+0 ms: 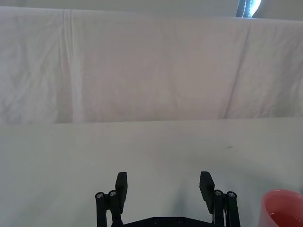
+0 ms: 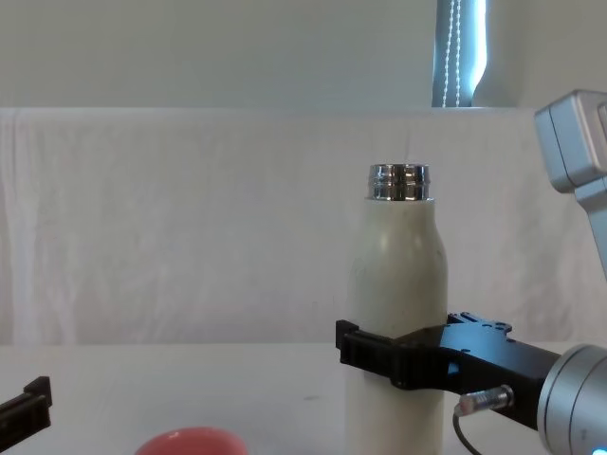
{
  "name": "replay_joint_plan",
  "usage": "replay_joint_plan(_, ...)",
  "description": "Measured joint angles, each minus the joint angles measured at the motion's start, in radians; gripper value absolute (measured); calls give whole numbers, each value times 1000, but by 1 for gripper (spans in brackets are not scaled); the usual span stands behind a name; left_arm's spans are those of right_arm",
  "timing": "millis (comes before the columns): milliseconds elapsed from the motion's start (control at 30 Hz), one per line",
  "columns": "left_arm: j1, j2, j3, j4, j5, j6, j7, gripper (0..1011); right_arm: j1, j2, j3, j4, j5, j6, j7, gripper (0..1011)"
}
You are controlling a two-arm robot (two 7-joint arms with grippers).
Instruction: Grasp the thermos with one hand and pour water into the cup lid.
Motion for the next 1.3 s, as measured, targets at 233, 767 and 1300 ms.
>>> replay_joint_plan(233,0,0,0,0,0,0,0,1001,4,11,-16,23,3,-46,-15,958)
replay_joint_plan(767,0,0,0,0,0,0,0,1001,20,7,-27,76,9,-107,-37,958)
replay_joint_plan(1300,0,0,0,0,0,0,0,1001,45,-4,-33,129,-2,-138,-46,958)
